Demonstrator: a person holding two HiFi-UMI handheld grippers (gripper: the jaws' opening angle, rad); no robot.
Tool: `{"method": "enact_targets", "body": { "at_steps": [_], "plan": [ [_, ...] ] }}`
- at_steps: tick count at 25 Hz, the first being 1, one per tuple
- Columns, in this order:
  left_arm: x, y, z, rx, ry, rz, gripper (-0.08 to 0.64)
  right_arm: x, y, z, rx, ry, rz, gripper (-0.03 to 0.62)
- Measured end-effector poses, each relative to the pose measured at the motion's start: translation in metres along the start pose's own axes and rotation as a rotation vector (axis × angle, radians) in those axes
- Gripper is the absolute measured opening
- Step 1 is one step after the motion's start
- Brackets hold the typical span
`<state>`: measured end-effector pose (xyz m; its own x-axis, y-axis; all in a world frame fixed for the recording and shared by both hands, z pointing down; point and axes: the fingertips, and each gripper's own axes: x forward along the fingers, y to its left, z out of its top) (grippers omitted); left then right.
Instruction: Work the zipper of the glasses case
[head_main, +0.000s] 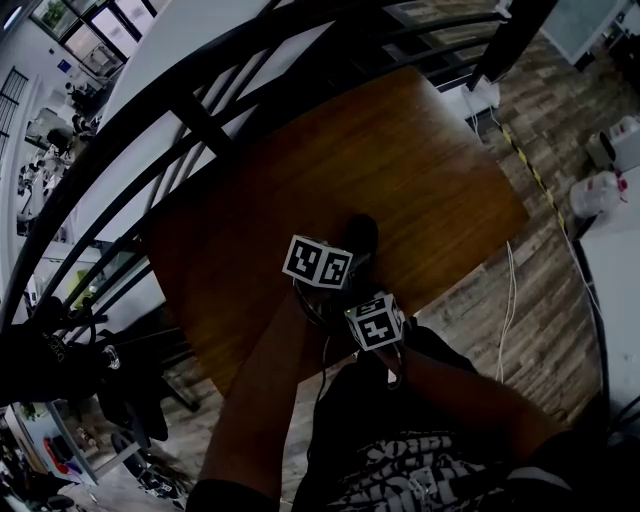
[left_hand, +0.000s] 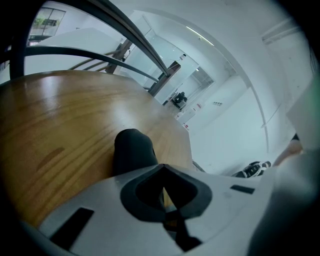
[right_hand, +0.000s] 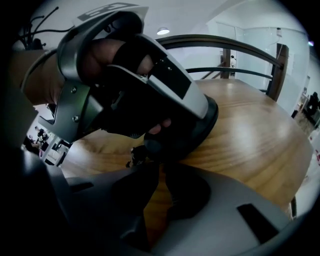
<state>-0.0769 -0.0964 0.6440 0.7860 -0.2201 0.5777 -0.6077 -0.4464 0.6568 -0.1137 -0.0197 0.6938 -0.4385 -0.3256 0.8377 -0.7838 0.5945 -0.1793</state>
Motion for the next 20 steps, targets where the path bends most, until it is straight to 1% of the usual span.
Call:
{"method": "enact_targets", "body": {
  "at_steps": [7,10,12,14,17,18,20],
  "plan": [
    [0.002,-0.001,0.002,0.013,0.009,0.002,0.005,-0.006,-0.012,0.001,-0.216,-0.015,-0.076,0.009],
    [0.002,-0.002,0.002,0.011,0.009,-0.004,0.005,-0.009,-0.037,0.01,-0.254,-0.042,-0.136,-0.002],
    [0.002,-0.002,0.002,0.008,0.008,-0.007,0.005,-0.012,-0.053,0.018,-0.273,-0.052,-0.144,-0.002],
    [0.001,-0.002,0.002,0.003,0.012,-0.007,0.005,-0.016,-0.057,0.022,-0.276,-0.045,-0.111,-0.001],
    [-0.001,-0.002,0.002,-0.002,0.018,-0.004,0.005,-0.021,-0.041,0.009,-0.242,0.012,-0.004,0.002],
    [-0.001,-0.002,0.002,-0.003,0.017,-0.002,0.005,-0.021,-0.032,0.003,-0.238,0.031,0.032,0.017],
    [-0.002,-0.003,0.002,-0.001,0.013,0.003,0.005,-0.019,-0.016,-0.004,-0.23,0.058,0.09,0.078]
  ]
}}
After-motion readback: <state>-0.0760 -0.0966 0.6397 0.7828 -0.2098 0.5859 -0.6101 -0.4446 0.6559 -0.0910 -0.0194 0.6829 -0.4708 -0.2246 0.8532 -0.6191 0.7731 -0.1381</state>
